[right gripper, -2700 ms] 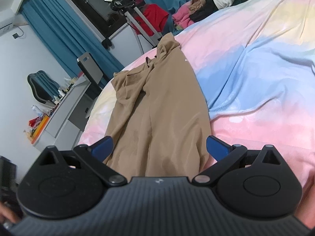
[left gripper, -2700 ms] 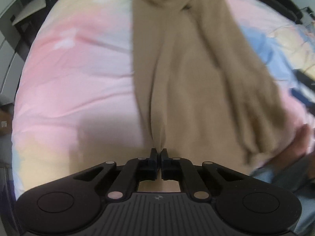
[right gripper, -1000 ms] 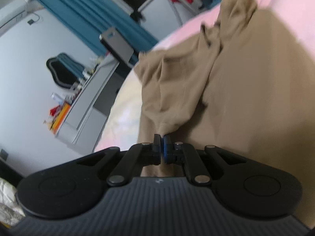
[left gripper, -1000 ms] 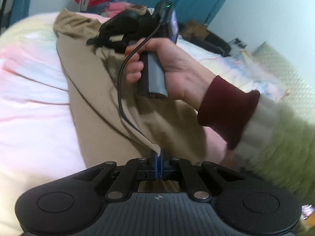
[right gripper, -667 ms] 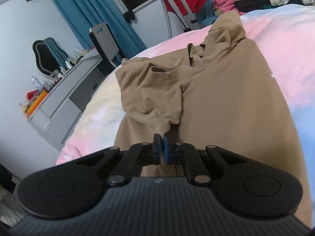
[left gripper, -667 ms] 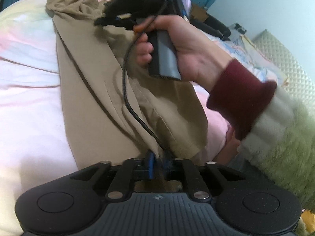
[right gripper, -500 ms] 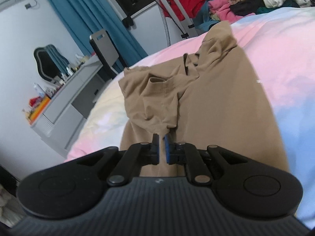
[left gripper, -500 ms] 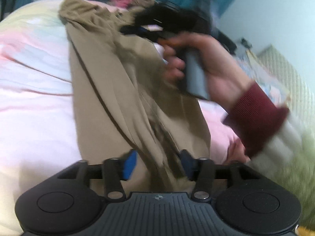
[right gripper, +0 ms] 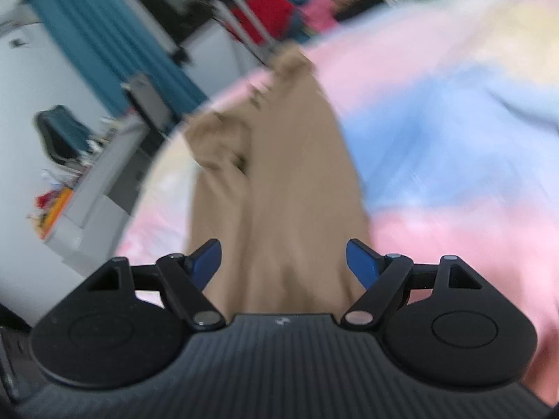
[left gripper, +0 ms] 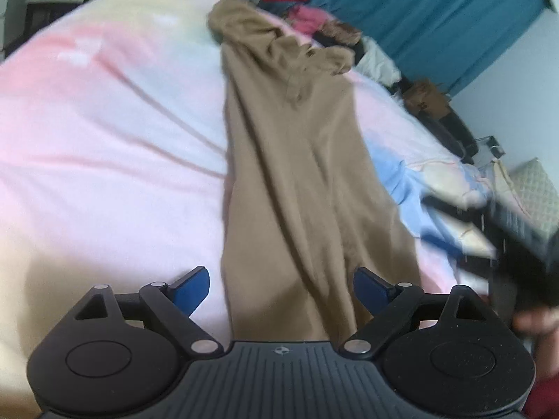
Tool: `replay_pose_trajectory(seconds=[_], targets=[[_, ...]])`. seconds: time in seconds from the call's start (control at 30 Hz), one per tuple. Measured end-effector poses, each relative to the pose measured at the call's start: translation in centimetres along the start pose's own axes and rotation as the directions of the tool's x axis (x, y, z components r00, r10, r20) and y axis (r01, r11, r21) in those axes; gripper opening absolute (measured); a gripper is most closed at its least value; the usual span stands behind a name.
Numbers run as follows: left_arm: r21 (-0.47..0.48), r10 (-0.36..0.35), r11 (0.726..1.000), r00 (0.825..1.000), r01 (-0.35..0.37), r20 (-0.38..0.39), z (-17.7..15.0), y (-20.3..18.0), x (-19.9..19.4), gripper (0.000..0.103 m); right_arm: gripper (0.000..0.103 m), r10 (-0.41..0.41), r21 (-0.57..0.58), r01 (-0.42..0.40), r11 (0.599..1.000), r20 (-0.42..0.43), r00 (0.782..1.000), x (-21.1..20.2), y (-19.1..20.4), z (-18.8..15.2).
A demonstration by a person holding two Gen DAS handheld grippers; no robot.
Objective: Fold clothes
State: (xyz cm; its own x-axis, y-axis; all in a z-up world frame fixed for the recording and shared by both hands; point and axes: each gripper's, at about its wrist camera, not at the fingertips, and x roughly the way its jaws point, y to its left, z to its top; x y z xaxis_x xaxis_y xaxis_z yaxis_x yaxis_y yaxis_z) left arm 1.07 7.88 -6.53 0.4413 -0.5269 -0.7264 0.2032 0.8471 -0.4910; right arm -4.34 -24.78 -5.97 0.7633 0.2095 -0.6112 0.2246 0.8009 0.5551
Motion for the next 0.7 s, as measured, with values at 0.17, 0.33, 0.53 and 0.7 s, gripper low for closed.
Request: replay_pose_trajectory(seconds=[0.17, 0.33, 0.53, 0.7], targets=[[-0.017, -0.039, 0.999, 0.995, 0.037, -0.097, -0.2, 0.0, 2.2, 0.090, 0.081, -0.021, 0.180, 0.042, 0.983, -0.117, 0.993, 1.3, -2.5, -1.7], [-0.024, -0.048, 0.999, 0.988, 0.045, -0.147, -0.6, 0.0, 5.1, 0.087, 0.082, 0.034, 0.203, 0.007, 0.979, -0.197, 0.980, 2.7, -2.1, -2.9], [0.048, -0.021, 0.998, 0.983, 0.030, -0.181, -1.6, -0.8, 5.8, 0.055, 0.081, -0.031, 0.022, 0.038, 0.999, -0.264, 0.964, 2.6, 1.2, -4.6], [0.068, -0.018, 0.997, 0.983, 0.031, -0.185, -2.2, -1.0, 5.2, 0.007, 0.044, -0.150, -0.213, 0.086, 0.973, -0.307, 0.940, 2.3, 4.4, -6.2]])
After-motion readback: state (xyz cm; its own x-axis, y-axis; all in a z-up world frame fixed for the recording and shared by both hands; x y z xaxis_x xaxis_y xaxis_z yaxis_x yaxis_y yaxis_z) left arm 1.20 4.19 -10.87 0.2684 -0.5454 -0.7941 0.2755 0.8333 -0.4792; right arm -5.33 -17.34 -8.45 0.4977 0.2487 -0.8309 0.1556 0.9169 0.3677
